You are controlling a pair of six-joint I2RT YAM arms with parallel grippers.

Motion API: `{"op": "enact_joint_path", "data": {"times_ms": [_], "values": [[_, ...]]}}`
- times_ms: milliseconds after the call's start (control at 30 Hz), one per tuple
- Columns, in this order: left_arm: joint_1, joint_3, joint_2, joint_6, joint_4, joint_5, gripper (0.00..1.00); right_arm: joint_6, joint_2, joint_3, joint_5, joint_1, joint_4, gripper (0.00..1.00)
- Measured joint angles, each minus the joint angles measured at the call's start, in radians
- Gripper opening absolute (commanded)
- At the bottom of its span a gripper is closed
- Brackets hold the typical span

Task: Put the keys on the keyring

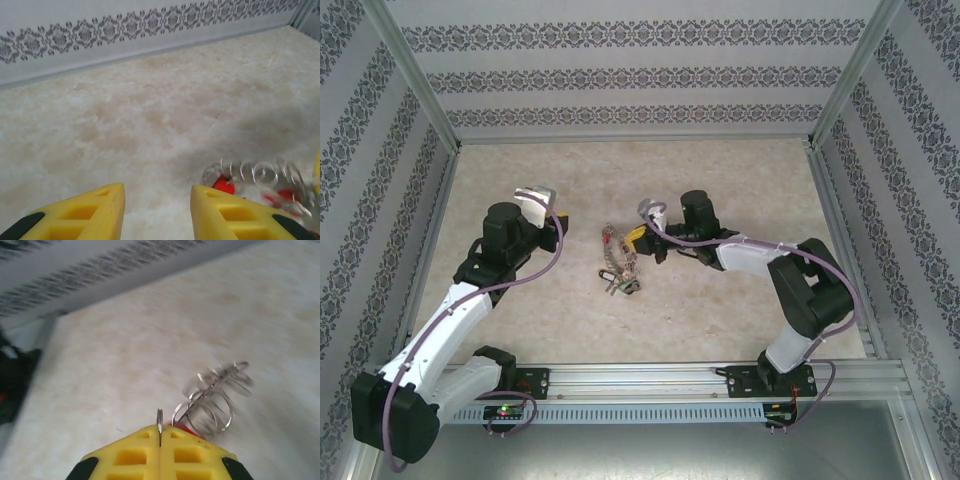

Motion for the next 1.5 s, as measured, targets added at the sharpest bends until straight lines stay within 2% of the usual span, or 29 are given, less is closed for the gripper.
{"op": "enact_joint_path", "data": {"times_ms": [167, 267, 333, 500, 600, 633, 667, 700, 800, 833, 867, 967, 1067, 1233, 1400, 1500], "values": [[0.0, -0.026, 0.035, -0.009, 0.002, -0.016, 0.4, 0.08, 0.098, -0.092, 0.018, -0.113, 0.164, 0.1], [0.0, -0.043, 0.043, -0.019, 0.009, -0.032, 0.41, 0.116, 0.117, -0.137, 0.051, -0.147, 0.208, 0.26], [0.0, -0.054, 0.047, -0.027, 0.014, -0.05, 0.42, 0.13, 0.117, -0.156, 0.077, -0.163, 0.242, 0.33], [0.0, -0.071, 0.051, -0.053, 0.023, -0.094, 0.44, 0.17, 0.114, -0.212, 0.152, -0.213, 0.293, 0.38], [0.0, -0.08, 0.051, -0.069, 0.031, -0.121, 0.58, 0.208, 0.105, -0.247, 0.177, -0.245, 0.312, 0.44], [0.0, -0.082, 0.051, -0.076, 0.035, -0.13, 0.69, 0.219, 0.086, -0.258, 0.187, -0.251, 0.312, 0.47], [0.0, -0.082, 0.051, -0.079, 0.035, -0.14, 0.89, 0.227, 0.061, -0.268, 0.196, -0.252, 0.311, 0.48], [0.0, -0.082, 0.05, -0.084, 0.035, -0.15, 1.0, 0.236, 0.02, -0.276, 0.204, -0.25, 0.305, 0.51], [0.0, -0.08, 0.037, -0.089, 0.032, -0.175, 0.99, 0.241, -0.153, -0.283, 0.238, -0.249, 0.27, 0.6], [0.002, -0.075, 0.031, -0.089, 0.024, -0.18, 1.0, 0.238, -0.232, -0.282, 0.257, -0.249, 0.256, 0.7], [0.004, -0.066, 0.026, -0.088, 0.013, -0.184, 1.0, 0.235, -0.298, -0.278, 0.277, -0.249, 0.238, 0.97], [0.01, -0.015, 0.012, -0.089, -0.017, -0.211, 1.0, 0.188, -0.518, -0.264, 0.388, -0.25, 0.168, 0.98], [0.015, -0.002, -0.019, -0.086, -0.011, -0.234, 1.0, 0.16, -0.673, -0.263, 0.508, -0.254, 0.114, 0.98], [0.025, -0.097, -0.049, -0.063, 0.1, -0.307, 0.99, 0.101, -0.86, -0.359, 0.734, -0.298, 0.042, 0.98], [0.076, -0.233, 0.08, -0.055, 0.209, -0.367, 0.99, 0.056, -0.85, -0.527, 0.883, -0.347, 0.027, 0.98], [0.111, -0.297, 0.199, -0.06, 0.299, -0.371, 0.99, 0.053, -0.751, -0.594, 0.89, -0.401, 0.033, 0.98]]}}
